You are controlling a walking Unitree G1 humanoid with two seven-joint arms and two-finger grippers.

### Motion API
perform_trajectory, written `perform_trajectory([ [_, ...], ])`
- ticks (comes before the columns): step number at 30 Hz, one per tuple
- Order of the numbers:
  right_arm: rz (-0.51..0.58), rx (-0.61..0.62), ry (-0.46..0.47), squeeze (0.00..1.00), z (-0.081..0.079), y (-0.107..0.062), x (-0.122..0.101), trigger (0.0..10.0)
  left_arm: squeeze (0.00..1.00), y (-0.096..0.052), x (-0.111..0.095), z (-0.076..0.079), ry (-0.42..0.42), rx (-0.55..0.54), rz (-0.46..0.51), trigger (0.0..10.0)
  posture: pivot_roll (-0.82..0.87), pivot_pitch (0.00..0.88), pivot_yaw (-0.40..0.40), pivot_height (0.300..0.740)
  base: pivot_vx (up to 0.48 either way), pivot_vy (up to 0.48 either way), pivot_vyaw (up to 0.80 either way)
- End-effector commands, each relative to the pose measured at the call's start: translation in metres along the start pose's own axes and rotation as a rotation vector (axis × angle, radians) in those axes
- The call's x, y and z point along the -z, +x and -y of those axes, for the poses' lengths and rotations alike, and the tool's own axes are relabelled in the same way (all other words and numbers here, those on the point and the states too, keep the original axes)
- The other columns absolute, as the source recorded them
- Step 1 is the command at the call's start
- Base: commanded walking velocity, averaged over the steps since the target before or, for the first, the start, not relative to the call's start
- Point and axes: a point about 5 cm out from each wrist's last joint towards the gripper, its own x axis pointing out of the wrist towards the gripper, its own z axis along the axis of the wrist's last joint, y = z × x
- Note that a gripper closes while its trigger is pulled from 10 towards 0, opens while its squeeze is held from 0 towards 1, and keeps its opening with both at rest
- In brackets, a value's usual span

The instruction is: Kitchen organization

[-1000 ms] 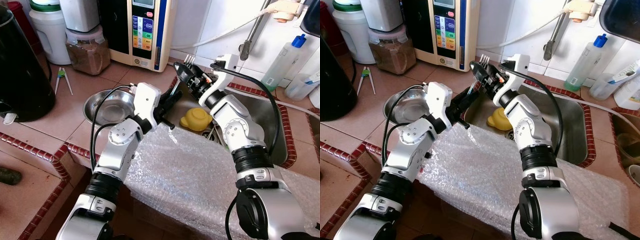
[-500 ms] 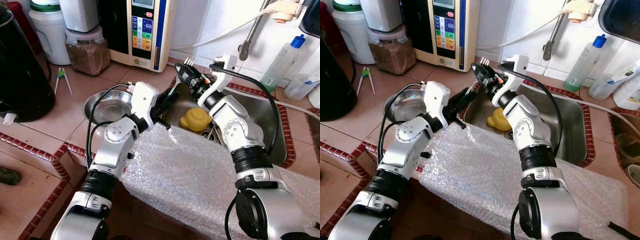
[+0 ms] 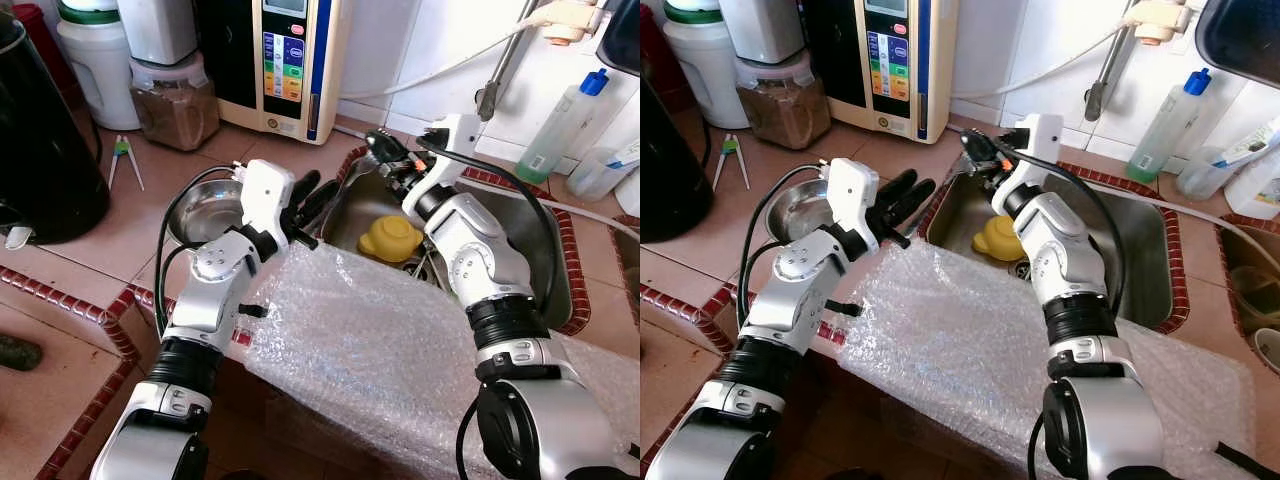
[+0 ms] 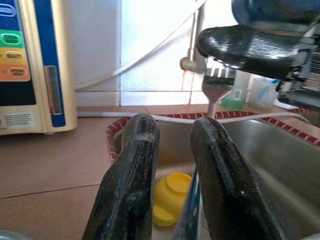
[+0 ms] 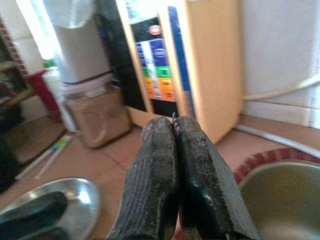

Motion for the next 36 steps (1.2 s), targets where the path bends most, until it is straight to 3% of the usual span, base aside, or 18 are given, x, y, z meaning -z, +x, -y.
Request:
perform_trajectory([
  [1, 0.039, 0.059, -0.078, 0.00, 0.008, 0.000, -0.012, 0.0, 1.00, 0.002, 0.001, 0.004, -0.006, 0.036, -0.017, 10.0, 0.00, 0.010, -0.069, 0.740, 0.000, 0.000, 0.00],
  [8, 0.098, 0.185, -0.183, 0.00, 0.021, -0.002, -0.025, 0.0, 1.00, 0.000, 0.004, 0.003, 0.008, 0.047, -0.040, 10.0, 0.00, 0.010, -0.070, 0.740, 0.000, 0.000, 0.00],
  [9, 0.105, 0.239, -0.275, 0.00, 0.028, -0.006, -0.029, 0.0, 1.00, -0.002, 0.006, 0.001, 0.021, 0.064, -0.068, 10.0, 0.00, 0.009, -0.070, 0.740, 0.000, 0.000, 0.00],
  [10, 0.105, 0.239, -0.275, 0.00, 0.028, -0.006, -0.029, 0.0, 1.00, -0.002, 0.006, 0.001, 0.021, 0.064, -0.068, 10.0, 0.00, 0.009, -0.070, 0.740, 0.000, 0.000, 0.00],
  [14, 0.068, 0.311, -0.480, 0.00, 0.038, -0.012, -0.027, 0.0, 1.00, -0.007, 0.011, 0.000, 0.061, 0.112, -0.127, 10.0, 0.00, 0.008, -0.070, 0.740, 0.000, 0.000, 0.00],
  [19, -0.043, 0.342, -0.699, 0.00, 0.047, -0.021, -0.007, 0.0, 1.00, -0.010, 0.015, -0.002, 0.067, 0.131, -0.166, 10.0, 0.00, 0.007, -0.068, 0.740, 0.000, 0.000, 0.00],
  [25, -0.217, 0.338, -0.769, 0.00, 0.059, -0.040, 0.033, 0.0, 1.00, -0.014, 0.023, 0.000, 0.099, 0.167, -0.227, 10.0, 0.00, 0.003, -0.070, 0.740, 0.000, 0.000, 0.00],
  [31, -0.336, 0.363, -0.735, 0.00, 0.070, -0.062, 0.061, 0.0, 1.00, -0.014, 0.023, 0.000, 0.095, 0.166, -0.228, 10.0, 0.00, 0.007, -0.069, 0.740, 0.000, 0.000, 0.00],
  [32, -0.351, 0.375, -0.721, 0.00, 0.074, -0.066, 0.064, 0.9, 1.00, -0.015, 0.024, 0.001, 0.091, 0.168, -0.232, 10.0, 0.00, 0.007, -0.069, 0.740, 0.000, 0.000, 0.00],
  [33, -0.358, 0.399, -0.712, 1.00, 0.078, -0.069, 0.064, 10.0, 1.00, -0.016, 0.026, 0.002, 0.090, 0.171, -0.238, 10.0, 0.00, 0.008, -0.068, 0.740, 0.000, 0.000, 0.00],
  [36, -0.365, 0.423, -0.680, 1.00, 0.081, -0.073, 0.065, 10.0, 1.00, -0.016, 0.027, 0.002, 0.094, 0.175, -0.245, 10.0, 0.00, 0.009, -0.069, 0.740, 0.000, 0.000, 0.00],
])
